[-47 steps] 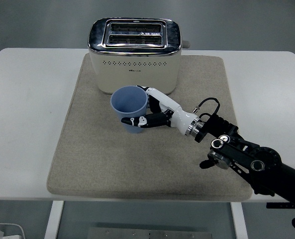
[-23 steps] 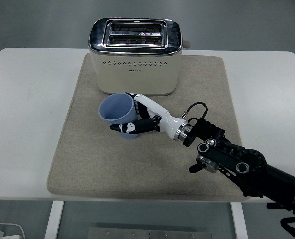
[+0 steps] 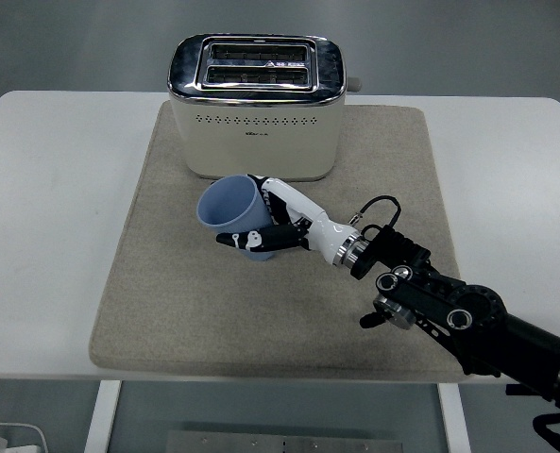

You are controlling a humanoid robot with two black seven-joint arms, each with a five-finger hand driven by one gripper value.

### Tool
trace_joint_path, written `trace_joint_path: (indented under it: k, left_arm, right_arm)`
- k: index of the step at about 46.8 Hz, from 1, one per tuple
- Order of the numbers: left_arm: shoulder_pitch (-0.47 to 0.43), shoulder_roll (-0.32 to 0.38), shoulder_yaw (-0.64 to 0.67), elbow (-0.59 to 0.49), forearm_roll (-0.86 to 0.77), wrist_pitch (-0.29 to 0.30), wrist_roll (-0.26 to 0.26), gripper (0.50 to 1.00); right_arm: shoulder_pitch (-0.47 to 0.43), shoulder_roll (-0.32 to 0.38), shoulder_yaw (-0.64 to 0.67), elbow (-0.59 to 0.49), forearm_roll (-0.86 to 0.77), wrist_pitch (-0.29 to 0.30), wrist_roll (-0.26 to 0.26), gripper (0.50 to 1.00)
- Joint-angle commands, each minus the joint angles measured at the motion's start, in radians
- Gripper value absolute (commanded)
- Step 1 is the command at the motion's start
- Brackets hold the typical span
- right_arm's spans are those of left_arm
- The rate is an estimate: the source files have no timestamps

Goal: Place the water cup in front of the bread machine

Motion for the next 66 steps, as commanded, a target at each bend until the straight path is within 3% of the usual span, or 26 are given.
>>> trace_joint_path:
  k: [1, 4, 9, 17, 66]
  left_arm:
    - [0.001, 0.0, 0.0, 0.0, 0.0, 0.0, 0.0, 1.0]
    - [0.001, 0.0, 0.0, 0.0, 0.0, 0.0, 0.0, 1.0]
    - [0.001, 0.0, 0.0, 0.0, 0.0, 0.0, 0.0, 1.0]
    - [0.001, 0.0, -0.001, 0.0, 0.0, 0.0, 0.0, 1.0]
    - [0.001, 0.0, 0.002, 0.002, 0.0, 0.0, 0.0, 1.0]
  right_arm:
    - [-0.004, 0.0, 0.001, 0.0, 0.005, -0.001, 0.0, 0.737]
    - [-0.005, 0.0, 0.001, 0.0, 0.016, -0.003, 0.0, 0.76]
    - [-0.01, 0.0, 0.008, 0.0, 0.017, -0.003, 0.0, 0.858]
    - [-0.017, 0.0, 0.021, 0.005, 0.036, -0.003, 0.002, 0.915]
    - [-0.053, -0.002, 0.048, 0.077, 0.06, -0.009, 0.005, 0.926]
